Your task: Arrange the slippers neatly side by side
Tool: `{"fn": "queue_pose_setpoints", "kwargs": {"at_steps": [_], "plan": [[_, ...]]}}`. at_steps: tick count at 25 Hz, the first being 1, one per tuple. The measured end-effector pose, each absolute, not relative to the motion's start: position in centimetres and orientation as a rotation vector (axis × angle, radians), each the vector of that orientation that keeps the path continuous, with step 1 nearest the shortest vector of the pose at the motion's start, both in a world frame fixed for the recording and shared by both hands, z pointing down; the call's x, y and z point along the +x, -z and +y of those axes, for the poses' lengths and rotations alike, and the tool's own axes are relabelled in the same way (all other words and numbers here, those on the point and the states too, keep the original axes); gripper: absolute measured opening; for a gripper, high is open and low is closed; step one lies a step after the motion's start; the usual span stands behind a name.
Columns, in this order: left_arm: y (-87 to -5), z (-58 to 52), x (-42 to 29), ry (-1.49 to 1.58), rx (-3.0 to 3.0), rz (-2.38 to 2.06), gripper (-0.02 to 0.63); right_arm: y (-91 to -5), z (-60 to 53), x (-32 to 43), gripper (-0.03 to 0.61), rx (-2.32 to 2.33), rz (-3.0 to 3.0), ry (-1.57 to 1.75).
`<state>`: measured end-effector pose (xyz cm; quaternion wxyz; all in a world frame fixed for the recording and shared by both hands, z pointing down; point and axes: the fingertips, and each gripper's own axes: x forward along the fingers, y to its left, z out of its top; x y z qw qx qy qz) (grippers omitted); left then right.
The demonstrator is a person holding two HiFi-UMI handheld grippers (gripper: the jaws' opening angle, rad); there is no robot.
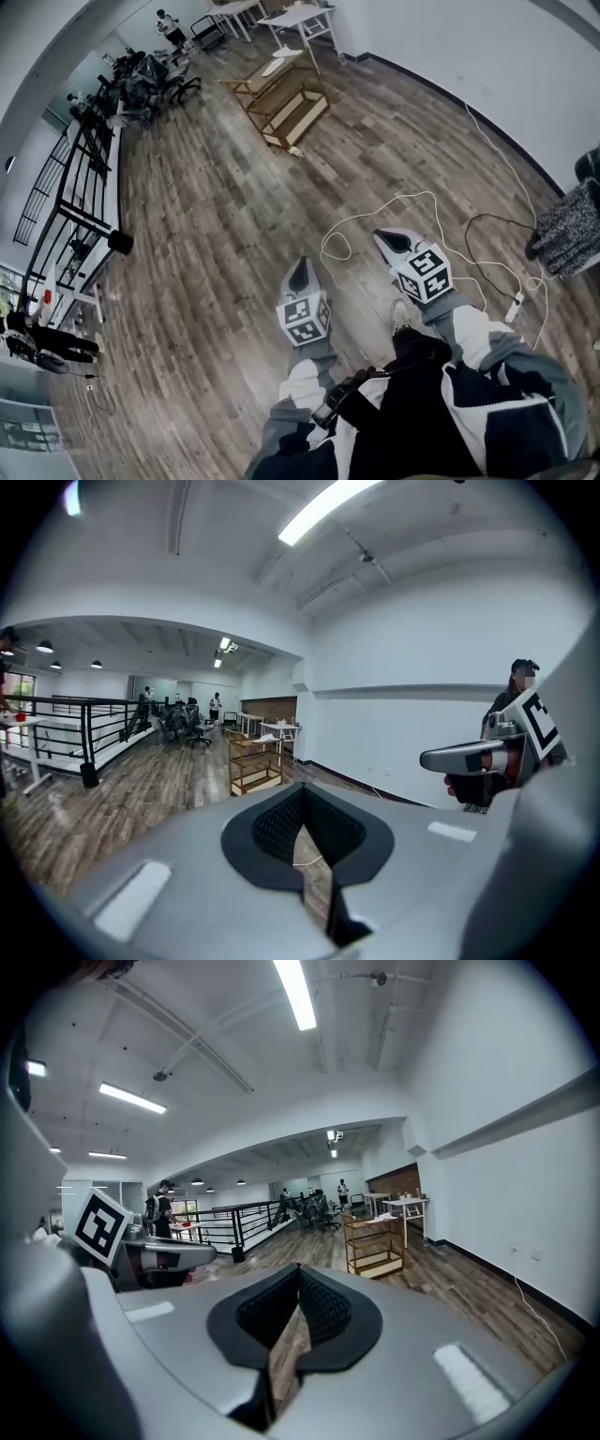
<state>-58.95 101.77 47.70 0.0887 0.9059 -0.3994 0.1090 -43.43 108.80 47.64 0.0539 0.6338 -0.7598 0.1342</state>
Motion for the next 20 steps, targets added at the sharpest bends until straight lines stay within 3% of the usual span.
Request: {"fn": "queue_pose_setpoints", "kwargs": {"at_steps": [10, 20], "plan": [[-44.9, 89.4, -48.4, -0.342, 2.693, -1.301, 0.012, -46.1, 95.6, -33.8, 0.008, 1.824, -2.456, -0.396], [-47.1, 79.4, -43.1, -0.336, 2.656, -1.295, 0.012, -48.5, 85.4, -28.8, 0.008, 1.785, -2.440, -0.437]]}}
